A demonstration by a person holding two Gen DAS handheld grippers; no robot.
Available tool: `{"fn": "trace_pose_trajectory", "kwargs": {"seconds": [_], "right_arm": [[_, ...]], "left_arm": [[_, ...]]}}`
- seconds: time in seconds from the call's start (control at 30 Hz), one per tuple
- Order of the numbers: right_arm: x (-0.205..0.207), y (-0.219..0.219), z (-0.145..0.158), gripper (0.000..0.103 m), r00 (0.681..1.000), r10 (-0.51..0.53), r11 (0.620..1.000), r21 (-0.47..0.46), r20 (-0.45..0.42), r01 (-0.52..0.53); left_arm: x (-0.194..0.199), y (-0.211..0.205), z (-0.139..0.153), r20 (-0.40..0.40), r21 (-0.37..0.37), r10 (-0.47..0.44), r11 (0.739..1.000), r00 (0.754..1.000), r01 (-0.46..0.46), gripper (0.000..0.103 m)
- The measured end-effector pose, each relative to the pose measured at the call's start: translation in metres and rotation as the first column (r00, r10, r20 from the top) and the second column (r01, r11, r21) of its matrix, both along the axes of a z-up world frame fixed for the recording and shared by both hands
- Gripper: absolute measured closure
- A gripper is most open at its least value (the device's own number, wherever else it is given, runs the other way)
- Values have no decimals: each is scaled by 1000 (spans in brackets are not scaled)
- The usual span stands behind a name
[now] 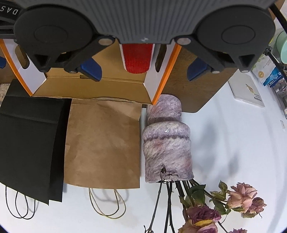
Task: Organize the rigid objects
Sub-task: 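Lower both items into the red box and open both grippers, then withdraw both tools from the box toward the remaining items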
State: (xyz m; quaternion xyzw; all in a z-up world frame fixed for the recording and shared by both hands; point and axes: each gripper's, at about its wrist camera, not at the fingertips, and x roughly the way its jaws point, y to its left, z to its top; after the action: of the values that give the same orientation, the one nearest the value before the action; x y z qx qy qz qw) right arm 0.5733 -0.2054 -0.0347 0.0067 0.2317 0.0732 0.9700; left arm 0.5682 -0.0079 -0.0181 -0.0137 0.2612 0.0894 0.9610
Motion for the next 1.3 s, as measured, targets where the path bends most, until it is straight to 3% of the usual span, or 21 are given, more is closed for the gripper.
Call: {"fn": "trace_pose_trajectory", "kwargs": {"seconds": [0.4,1.3], "right_arm": [[-28,-1,10,0,999,16,1000,-4,36,-16],[-124,-11,12,0,999,30,999,-13,41,-29]], "left_arm": [[-31,1,8,32,7,-13,1000,999,13,0],[-127,4,7,21,19,-41,999,999,41,0]]}}
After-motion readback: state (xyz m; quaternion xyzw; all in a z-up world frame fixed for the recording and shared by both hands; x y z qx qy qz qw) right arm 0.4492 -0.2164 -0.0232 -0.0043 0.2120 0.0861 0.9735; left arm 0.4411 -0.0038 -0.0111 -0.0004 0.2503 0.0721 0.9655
